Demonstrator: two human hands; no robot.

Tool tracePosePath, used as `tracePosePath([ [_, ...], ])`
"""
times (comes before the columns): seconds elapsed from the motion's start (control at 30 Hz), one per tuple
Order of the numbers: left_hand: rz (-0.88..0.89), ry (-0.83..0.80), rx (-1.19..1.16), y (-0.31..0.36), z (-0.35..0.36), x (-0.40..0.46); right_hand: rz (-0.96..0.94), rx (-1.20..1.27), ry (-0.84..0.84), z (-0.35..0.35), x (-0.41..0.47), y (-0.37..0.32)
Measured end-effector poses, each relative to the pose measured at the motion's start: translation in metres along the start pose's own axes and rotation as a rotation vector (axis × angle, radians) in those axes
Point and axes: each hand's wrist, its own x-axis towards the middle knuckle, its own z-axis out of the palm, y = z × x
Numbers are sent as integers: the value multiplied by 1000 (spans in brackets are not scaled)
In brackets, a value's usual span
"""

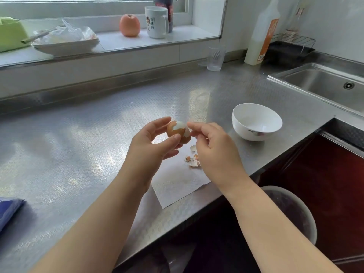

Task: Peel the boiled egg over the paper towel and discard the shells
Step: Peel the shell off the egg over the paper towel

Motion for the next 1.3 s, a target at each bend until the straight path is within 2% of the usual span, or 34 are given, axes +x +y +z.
tracePosePath([
  [0.17, 47, 34, 72, 2, 4, -1, 50, 78, 14, 0, 1, 3],
  [0.57, 88, 47, 297, 1, 7, -4, 63, 67, 41, 2, 0, 1],
  [0.93, 90, 44, 306, 1, 10, -6, 9, 42, 75, 7, -1, 0],
  [1.17, 85, 44, 297, 3, 12, -7, 36, 67, 27, 14, 0, 2],
  [1.3, 78, 48, 277, 2, 12, -6, 81, 113, 78, 19, 1, 3],
])
